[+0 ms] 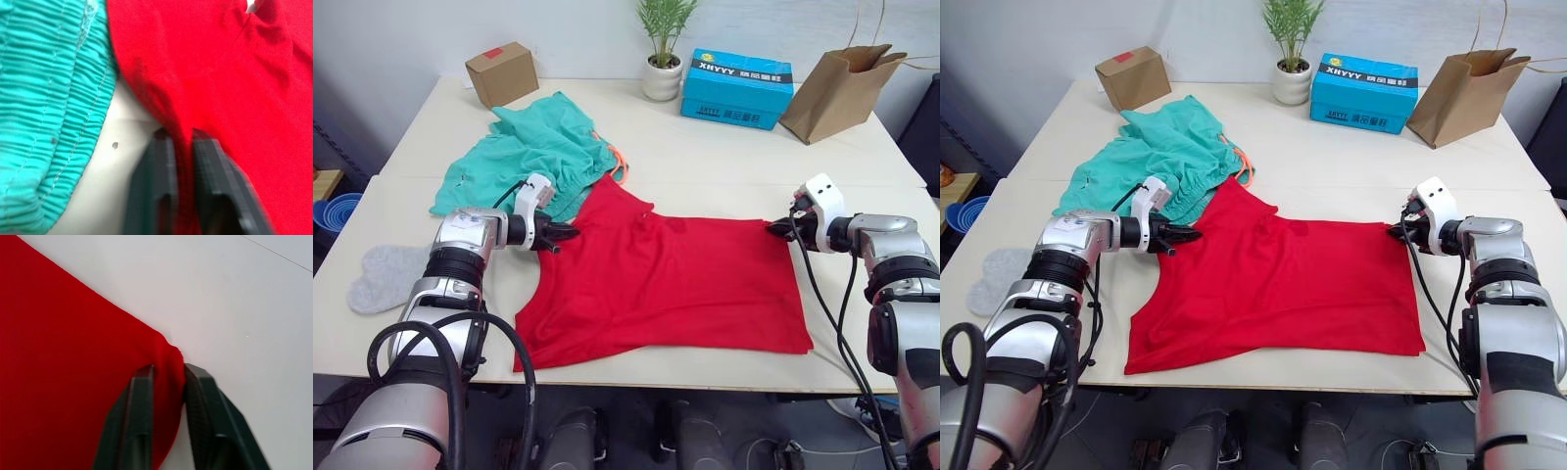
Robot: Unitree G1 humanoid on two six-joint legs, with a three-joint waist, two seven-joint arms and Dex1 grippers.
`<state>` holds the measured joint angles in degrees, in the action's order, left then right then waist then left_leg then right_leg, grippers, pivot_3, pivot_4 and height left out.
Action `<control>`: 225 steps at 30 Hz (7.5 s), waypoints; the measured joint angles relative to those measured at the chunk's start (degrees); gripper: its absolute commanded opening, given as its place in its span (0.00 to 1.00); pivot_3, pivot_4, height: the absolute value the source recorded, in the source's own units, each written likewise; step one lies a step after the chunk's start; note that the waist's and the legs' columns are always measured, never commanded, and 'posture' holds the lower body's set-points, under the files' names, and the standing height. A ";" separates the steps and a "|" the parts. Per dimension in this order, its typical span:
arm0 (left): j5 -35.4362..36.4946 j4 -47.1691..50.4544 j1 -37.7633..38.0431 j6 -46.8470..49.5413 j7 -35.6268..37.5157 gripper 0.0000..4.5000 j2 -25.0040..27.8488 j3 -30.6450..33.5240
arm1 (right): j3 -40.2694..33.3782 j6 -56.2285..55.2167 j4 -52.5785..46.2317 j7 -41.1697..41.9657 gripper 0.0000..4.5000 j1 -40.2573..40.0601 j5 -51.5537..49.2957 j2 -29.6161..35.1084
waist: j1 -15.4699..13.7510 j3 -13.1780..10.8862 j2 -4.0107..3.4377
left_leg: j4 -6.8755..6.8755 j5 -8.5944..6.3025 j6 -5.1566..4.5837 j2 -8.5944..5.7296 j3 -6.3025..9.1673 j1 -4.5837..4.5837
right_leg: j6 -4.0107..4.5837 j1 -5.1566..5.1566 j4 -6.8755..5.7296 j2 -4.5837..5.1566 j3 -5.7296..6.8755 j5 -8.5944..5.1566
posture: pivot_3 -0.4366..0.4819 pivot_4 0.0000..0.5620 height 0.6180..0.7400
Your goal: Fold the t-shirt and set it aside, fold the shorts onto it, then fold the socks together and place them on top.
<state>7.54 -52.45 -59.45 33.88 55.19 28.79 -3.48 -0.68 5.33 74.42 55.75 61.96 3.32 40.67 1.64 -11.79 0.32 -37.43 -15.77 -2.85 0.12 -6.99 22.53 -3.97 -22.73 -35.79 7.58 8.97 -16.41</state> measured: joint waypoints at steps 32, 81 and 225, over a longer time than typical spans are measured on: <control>3.86 18.95 14.82 -11.94 1.11 0.00 1.95 7.03 | -9.91 -12.39 -5.40 11.99 0.01 -11.74 -8.78 3.99 | -0.02 0.00 0.00 | 0.01 0.00 0.00 0.00 -0.01 -0.02 | 0.00 0.00 0.01 0.01 -0.01 0.00 | 0.48 0.27 1.00; 6.09 -3.71 -7.48 20.00 -5.00 1.00 -1.90 4.28 | -13.18 0.09 -68.91 9.40 1.00 -44.82 -26.76 3.88 | -1.57 -0.07 0.21 | -0.05 -0.03 0.02 -0.01 0.13 -0.07 | -0.01 0.09 -0.05 0.03 0.03 0.00 | 0.48 0.27 1.00; -1.78 56.13 29.84 -12.78 -3.07 0.01 3.08 -8.55 | -15.36 7.08 -92.59 1.85 1.00 -67.24 -34.71 -0.24 | -3.05 -0.02 0.23 | -0.19 -0.47 -0.07 0.15 0.19 -0.08 | 0.00 0.16 0.33 0.03 0.00 -0.01 | 0.48 0.27 1.00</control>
<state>5.76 3.68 -29.61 21.10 52.11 31.87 -12.03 -16.04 12.42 -18.16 57.60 -5.28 -31.39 40.43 -1.42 -11.82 0.55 -37.62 -16.23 -2.92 0.27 -6.80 22.45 -3.97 -22.57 -35.46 7.60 8.97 -16.42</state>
